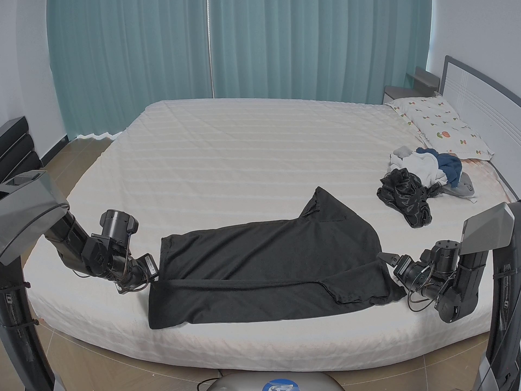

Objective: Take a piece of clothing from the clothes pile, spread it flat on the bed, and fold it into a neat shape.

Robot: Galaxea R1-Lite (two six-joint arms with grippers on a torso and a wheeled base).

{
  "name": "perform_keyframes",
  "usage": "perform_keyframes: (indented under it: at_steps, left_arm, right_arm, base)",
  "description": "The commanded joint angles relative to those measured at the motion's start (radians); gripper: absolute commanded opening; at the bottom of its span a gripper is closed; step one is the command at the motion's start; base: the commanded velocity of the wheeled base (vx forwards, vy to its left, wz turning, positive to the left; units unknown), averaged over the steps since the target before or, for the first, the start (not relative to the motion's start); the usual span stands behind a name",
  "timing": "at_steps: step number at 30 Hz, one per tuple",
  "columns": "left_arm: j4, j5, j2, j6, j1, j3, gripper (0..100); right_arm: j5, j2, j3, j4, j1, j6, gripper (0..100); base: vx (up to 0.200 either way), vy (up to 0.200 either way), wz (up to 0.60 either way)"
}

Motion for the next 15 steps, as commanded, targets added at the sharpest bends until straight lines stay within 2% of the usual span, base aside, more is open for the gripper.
perform_keyframes:
  at_steps: [1,4,9,15]
  left_arm:
    - [0.008,0.015,-0.078,-0.001,-0.005,0.024,0]
    - [0.040,0.015,-0.113,-0.001,-0.019,0.028,0]
    - [0.197,0.017,-0.193,-0.001,-0.062,0.012,0]
    - [0.215,0.021,-0.201,-0.004,-0.080,0.012,0]
  right_arm:
    - [0.001,-0.001,0.000,-0.010,0.000,0.000,100]
    - [0.001,-0.001,0.000,-0.010,0.000,0.000,100]
    - [0.001,-0.002,0.001,-0.010,0.000,0.000,100]
    - [0.001,-0.002,0.003,-0.010,0.000,-0.001,100]
  base:
    - [0.000,0.000,0.00]
    - [0.000,0.000,0.00]
    - [0.000,0.000,0.00]
    - [0.000,0.000,0.00]
